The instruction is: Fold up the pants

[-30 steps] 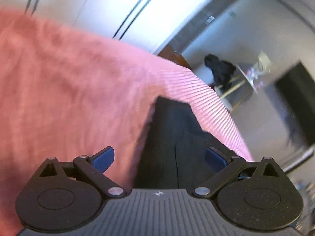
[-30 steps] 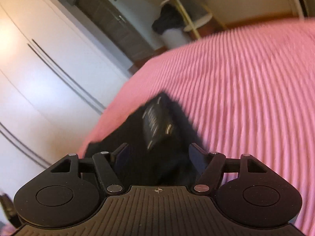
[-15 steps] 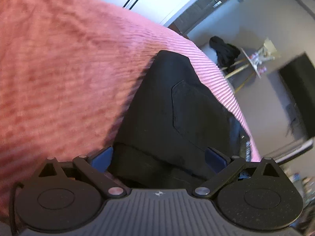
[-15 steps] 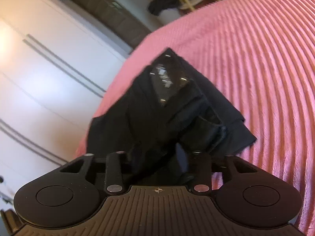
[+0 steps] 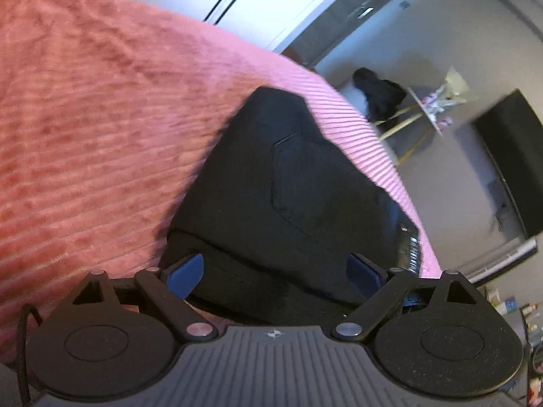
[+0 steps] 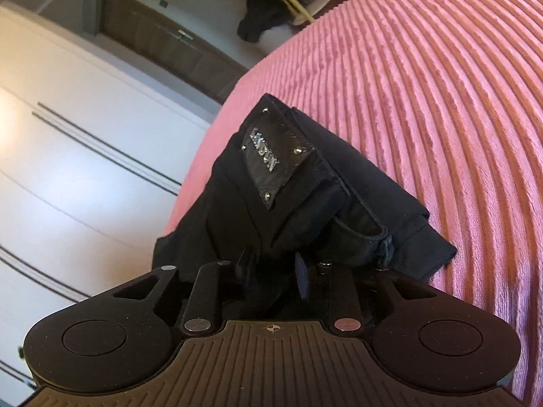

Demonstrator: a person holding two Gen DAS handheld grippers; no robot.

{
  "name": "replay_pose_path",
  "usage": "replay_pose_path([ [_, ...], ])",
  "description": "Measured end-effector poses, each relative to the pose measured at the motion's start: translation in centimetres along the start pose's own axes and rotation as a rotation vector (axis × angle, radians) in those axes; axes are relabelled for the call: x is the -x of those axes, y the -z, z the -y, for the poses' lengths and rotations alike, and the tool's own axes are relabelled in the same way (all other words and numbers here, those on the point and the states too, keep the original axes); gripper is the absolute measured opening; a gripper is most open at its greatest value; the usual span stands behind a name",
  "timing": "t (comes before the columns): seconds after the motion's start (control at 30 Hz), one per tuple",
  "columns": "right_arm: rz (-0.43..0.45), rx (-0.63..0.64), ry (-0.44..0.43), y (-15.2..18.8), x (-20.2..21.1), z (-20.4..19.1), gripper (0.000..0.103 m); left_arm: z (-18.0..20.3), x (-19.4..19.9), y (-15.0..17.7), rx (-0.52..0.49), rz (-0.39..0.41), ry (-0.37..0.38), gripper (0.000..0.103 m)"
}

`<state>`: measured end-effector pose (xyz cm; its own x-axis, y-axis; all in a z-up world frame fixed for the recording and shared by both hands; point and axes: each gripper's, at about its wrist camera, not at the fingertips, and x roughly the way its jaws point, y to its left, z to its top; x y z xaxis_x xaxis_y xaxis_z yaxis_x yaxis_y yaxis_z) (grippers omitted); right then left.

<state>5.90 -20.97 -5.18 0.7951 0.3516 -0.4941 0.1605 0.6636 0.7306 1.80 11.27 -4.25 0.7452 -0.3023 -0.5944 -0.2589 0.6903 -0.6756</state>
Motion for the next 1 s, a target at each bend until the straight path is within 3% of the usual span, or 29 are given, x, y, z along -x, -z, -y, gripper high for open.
replay_pose_path([
  [0.07,0.001,0.004,0.001,-0.1,-0.3,0.1,0.018,-0.3,-1.2,-0.2,0.039,-0.025,-0.003,0.091],
  [0.17,0.004,0.008,-0.017,0.0,-0.1,0.3,0.014,0.0,-1.6,-0.3,0.065,-0.021,-0.015,0.091],
  [0.3,0.007,-0.003,-0.035,0.1,0.5,0.3,0.013,0.1,-1.5,-0.3,0.070,-0.018,-0.020,0.082],
  [0.63,0.008,0.004,-0.003,0.6,0.4,0.6,0.014,-0.2,-2.2,-0.5,0.068,-0.028,-0.020,0.080],
  [0.83,0.023,0.172,0.072,1.3,0.4,-1.8,0.012,-0.4,-1.7,-0.4,0.058,-0.029,-0.042,0.063],
  [1.0,0.024,0.079,-0.032,0.7,1.9,-1.0,0.011,-1.1,-1.4,-0.6,0.080,-0.036,-0.051,0.048],
])
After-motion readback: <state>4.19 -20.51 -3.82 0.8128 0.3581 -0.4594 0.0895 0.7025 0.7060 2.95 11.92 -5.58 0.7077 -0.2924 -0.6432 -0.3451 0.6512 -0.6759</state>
